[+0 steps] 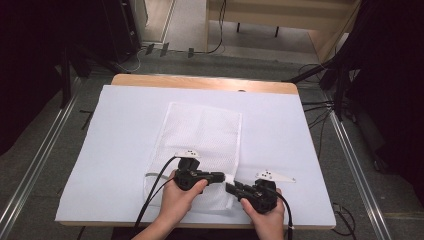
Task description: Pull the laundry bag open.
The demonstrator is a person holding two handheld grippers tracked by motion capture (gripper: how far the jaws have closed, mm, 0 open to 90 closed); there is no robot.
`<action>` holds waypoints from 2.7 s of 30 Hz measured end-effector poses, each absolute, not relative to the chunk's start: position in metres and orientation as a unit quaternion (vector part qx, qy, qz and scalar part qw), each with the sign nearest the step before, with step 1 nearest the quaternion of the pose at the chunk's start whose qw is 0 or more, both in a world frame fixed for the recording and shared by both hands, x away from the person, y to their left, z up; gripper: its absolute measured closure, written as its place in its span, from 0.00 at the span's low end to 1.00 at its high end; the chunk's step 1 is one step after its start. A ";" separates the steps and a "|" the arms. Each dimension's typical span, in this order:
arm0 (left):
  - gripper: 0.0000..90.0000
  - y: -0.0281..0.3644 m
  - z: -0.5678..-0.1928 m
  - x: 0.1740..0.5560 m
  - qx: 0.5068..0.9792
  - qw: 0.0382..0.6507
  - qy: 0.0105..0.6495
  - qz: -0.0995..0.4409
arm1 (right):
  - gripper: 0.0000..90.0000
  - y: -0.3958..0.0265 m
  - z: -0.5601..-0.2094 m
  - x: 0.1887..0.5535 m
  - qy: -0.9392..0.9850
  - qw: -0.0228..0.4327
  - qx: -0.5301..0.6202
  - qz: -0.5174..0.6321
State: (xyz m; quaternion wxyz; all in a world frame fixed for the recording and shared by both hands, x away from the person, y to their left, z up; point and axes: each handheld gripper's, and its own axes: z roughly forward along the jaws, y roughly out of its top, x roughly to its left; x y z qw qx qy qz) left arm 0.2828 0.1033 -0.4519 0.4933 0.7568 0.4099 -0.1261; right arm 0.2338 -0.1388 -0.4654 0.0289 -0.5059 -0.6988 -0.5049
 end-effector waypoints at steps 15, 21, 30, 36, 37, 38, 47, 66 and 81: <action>0.97 0.107 -0.454 0.277 0.780 0.467 0.409 -0.074 | 0.99 -0.135 -0.461 0.228 -0.708 -0.019 -0.523 -0.475; 0.97 0.143 -0.465 0.275 0.771 0.457 0.439 -0.060 | 0.99 -0.135 -0.459 0.225 -0.720 -0.078 -0.517 -0.456; 0.97 0.190 -0.463 0.270 0.764 0.450 0.461 -0.031 | 0.99 -0.135 -0.459 0.227 -0.726 -0.102 -0.517 -0.442; 0.97 0.228 -0.467 0.266 0.743 0.455 0.491 -0.028 | 0.99 -0.144 -0.459 0.231 -0.720 -0.109 -0.527 -0.439; 0.97 0.232 -0.467 0.265 0.741 0.456 0.492 -0.028 | 0.99 -0.144 -0.459 0.231 -0.720 -0.109 -0.527 -0.439; 0.97 0.235 -0.466 0.265 0.739 0.458 0.494 -0.026 | 0.99 -0.144 -0.459 0.232 -0.720 -0.108 -0.526 -0.439; 0.97 0.259 -0.459 0.259 0.734 0.465 0.494 -0.012 | 0.99 -0.143 -0.459 0.231 -0.729 -0.127 -0.518 -0.429; 0.91 0.290 -0.463 0.254 0.725 0.471 0.503 -0.006 | 0.99 -0.143 -0.463 0.233 -0.736 -0.132 -0.513 -0.421; 0.23 0.325 -0.437 0.232 0.682 0.540 0.479 0.119 | 0.52 -0.148 -0.460 0.232 -0.744 -0.175 -0.486 -0.423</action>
